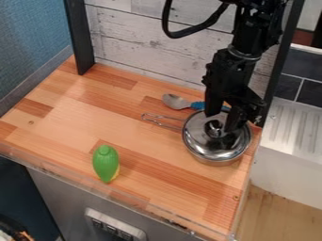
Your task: Cover the silver pot with the lid
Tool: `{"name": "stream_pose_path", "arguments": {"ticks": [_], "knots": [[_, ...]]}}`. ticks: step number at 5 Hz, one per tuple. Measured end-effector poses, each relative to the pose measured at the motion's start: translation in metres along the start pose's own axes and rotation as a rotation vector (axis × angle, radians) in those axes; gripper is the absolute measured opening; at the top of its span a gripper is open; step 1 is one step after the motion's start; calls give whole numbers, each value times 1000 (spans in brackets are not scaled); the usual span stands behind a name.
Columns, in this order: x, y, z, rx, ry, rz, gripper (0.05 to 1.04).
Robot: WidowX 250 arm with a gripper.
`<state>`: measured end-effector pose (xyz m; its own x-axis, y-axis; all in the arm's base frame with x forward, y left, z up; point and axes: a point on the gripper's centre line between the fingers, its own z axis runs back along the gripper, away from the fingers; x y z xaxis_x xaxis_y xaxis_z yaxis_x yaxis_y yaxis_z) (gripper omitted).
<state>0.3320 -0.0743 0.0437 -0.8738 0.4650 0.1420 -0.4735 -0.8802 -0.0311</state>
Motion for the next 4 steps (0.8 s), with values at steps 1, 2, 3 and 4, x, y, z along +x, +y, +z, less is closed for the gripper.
{"name": "stream_pose_path", "arguments": {"ticks": [1, 2, 3, 4], "knots": [[0, 0, 0, 0, 1, -2, 1016], [0, 1, 0, 0, -3, -6, 1010], [2, -2, 6, -13, -9, -22, 1005], [9, -12, 49, -39, 99, -17, 1003]]}}
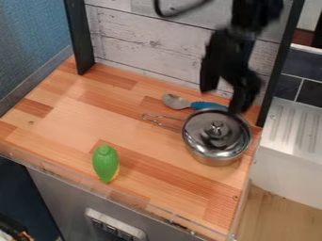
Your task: Cover the silver pot with the lid
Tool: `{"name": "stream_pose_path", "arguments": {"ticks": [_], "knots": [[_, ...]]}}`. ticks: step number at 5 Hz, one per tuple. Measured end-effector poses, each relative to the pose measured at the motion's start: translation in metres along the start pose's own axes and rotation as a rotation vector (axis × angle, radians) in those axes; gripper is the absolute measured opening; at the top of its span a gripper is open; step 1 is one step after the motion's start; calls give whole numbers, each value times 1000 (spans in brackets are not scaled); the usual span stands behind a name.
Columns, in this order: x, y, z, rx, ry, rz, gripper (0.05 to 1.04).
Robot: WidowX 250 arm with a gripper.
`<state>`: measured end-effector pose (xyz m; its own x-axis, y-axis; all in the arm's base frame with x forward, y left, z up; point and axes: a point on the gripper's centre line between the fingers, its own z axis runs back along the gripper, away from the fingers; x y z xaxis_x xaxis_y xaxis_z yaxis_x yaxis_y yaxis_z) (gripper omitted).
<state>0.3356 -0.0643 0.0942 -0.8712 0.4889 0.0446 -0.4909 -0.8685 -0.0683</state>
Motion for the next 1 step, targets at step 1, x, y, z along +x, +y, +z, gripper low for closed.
{"name": "stream_pose_path", "arguments": {"ticks": [1], "knots": [[7, -6, 15, -37, 14, -37, 1001]]}}
